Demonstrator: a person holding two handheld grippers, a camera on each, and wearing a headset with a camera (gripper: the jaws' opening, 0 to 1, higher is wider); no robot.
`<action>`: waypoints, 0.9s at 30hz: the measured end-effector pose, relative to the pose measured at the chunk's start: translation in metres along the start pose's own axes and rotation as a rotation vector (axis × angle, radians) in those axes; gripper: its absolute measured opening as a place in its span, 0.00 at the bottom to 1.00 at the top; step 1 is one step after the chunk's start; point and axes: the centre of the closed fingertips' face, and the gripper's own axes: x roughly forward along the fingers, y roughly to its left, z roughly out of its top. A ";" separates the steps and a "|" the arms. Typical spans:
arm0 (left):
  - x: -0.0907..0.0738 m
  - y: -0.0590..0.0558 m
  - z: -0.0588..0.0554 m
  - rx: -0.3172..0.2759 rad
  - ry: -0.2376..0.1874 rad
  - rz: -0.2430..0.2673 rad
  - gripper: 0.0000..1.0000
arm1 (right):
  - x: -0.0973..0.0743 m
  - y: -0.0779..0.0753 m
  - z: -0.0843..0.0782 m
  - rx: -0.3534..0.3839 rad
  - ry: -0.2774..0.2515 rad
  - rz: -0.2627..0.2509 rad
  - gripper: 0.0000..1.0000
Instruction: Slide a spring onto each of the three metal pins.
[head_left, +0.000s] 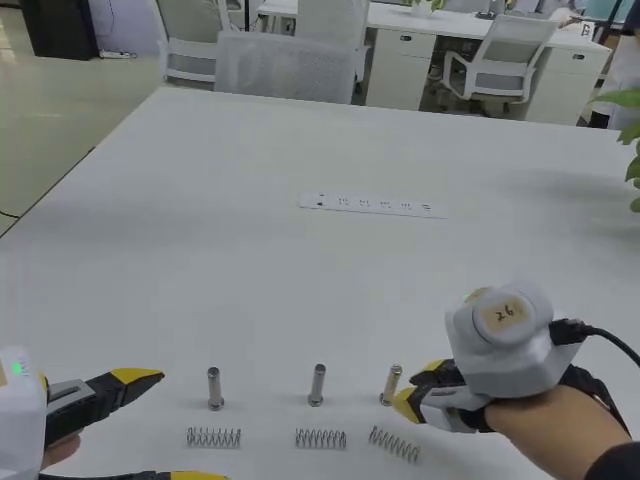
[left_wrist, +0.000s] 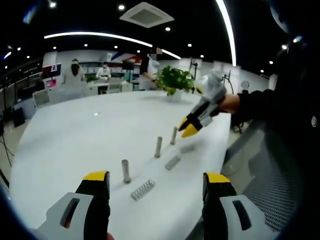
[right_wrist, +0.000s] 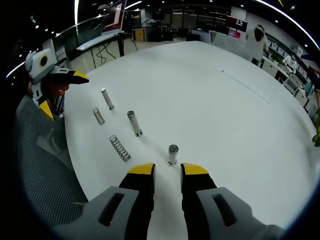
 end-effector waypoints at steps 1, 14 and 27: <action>0.000 0.000 0.000 0.000 0.000 0.000 0.72 | 0.000 0.001 -0.001 0.001 0.002 0.003 0.18; 0.001 0.000 0.000 -0.003 -0.002 -0.002 0.72 | -0.001 0.020 -0.020 -0.028 0.050 0.083 0.18; 0.001 0.000 -0.001 -0.006 -0.001 -0.005 0.72 | 0.003 0.032 -0.042 -0.103 0.148 0.136 0.15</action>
